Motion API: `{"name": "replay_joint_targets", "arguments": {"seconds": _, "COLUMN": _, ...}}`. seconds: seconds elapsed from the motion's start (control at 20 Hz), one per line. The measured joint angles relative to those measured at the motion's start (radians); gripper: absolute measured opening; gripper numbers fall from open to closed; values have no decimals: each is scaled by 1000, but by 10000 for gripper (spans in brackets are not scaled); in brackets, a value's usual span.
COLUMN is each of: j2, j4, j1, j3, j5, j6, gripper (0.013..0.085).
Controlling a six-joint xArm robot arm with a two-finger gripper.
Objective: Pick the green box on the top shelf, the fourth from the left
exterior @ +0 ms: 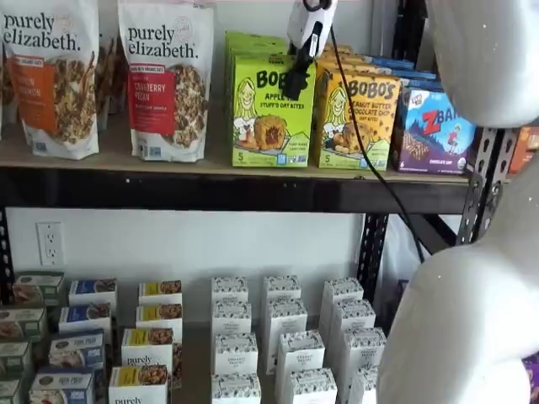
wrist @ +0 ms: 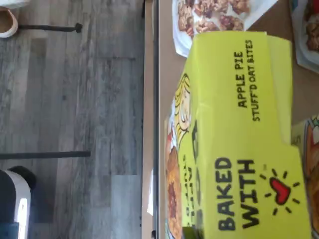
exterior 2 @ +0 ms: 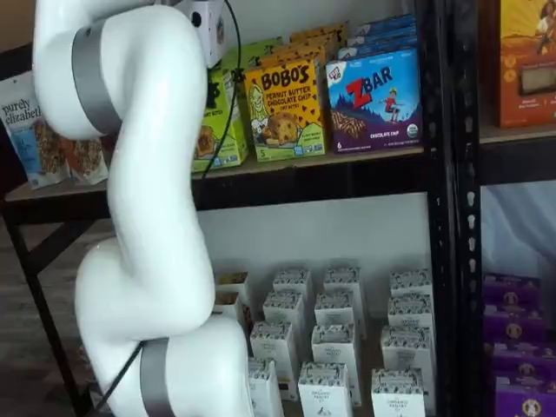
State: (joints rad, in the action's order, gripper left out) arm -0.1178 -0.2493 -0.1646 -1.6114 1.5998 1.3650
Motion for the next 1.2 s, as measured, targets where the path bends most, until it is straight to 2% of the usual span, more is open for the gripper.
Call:
{"name": "replay_joint_targets", "arguments": {"seconds": 0.55, "j2": -83, "j4": 21, "j1": 0, "j3": 60, "j5": 10, "j6": -2, "gripper": 290}}
{"name": "replay_joint_targets", "arguments": {"seconds": 1.2, "j2": -178, "j4": 20, "j1": 1, "j3": 125, "j5": 60, "j6": -8, "gripper": 290}}
